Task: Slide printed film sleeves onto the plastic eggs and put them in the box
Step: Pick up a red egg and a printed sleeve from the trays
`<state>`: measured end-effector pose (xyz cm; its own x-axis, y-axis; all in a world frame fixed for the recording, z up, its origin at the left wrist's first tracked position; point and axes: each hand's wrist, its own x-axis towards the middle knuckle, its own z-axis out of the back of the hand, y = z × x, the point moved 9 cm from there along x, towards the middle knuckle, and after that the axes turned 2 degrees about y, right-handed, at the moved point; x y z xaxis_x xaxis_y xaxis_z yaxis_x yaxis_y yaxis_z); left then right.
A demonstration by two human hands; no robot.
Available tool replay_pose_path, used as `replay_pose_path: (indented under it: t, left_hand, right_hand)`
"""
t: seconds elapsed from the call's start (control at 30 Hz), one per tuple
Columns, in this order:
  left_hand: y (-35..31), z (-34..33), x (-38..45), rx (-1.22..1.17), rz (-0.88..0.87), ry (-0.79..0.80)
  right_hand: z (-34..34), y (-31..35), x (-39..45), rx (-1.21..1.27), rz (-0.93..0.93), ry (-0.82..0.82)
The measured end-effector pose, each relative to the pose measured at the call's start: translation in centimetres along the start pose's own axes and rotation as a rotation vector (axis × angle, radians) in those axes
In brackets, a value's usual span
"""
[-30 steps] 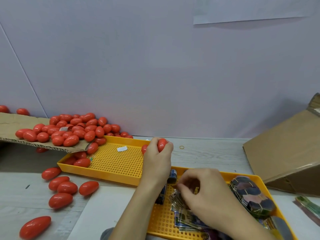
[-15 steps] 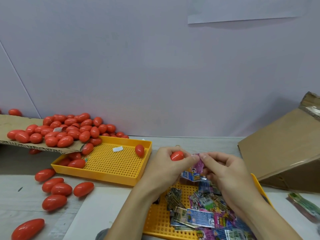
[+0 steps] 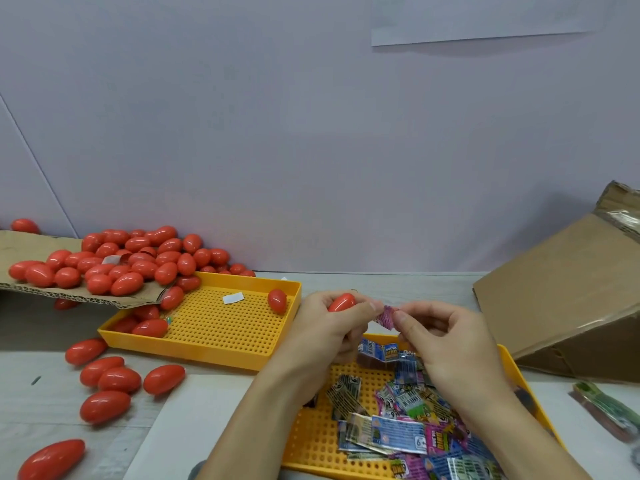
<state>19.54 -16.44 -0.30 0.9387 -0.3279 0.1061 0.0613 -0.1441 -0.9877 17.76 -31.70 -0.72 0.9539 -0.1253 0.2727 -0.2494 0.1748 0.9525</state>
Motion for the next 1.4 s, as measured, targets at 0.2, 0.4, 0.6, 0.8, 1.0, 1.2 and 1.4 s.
replay_pose_path:
  t: [0.2, 0.4, 0.6, 0.8, 1.0, 1.2, 1.4]
  left_hand:
    - [0.8, -1.2, -0.4, 0.102, 0.085, 0.123]
    - [1.0, -0.8, -0.3, 0.231, 0.088, 0.073]
    - [0.4, -1.4, -0.5, 0.217, 0.025, 0.115]
    - [0.3, -1.4, -0.4, 0.244, 0.018, 0.09]
    - [0.2, -0.4, -0.1, 0.379, -0.026, -0.016]
    - [-0.5, -0.8, -0.3, 0.462, -0.072, -0.015]
    - [-0.8, -0.8, -0.4, 0.487, -0.101, -0.035]
  right_hand:
    - [1.1, 0.7, -0.2, -0.079, 0.082, -0.145]
    - [0.6, 0.7, -0.1, 0.006, 0.038, -0.068]
    - [0.6, 0.1, 0.0, 0.102, -0.007, -0.058]
    - [0.4, 0.0, 0.0, 0.166, -0.022, -0.056]
    - [-0.2, 0.7, -0.2, 0.155, 0.013, 0.012]
    - [-0.6, 1.0, -0.3, 0.129, 0.014, 0.04]
    - [-0.1, -0.3, 0.0, 0.111, -0.084, -0.005]
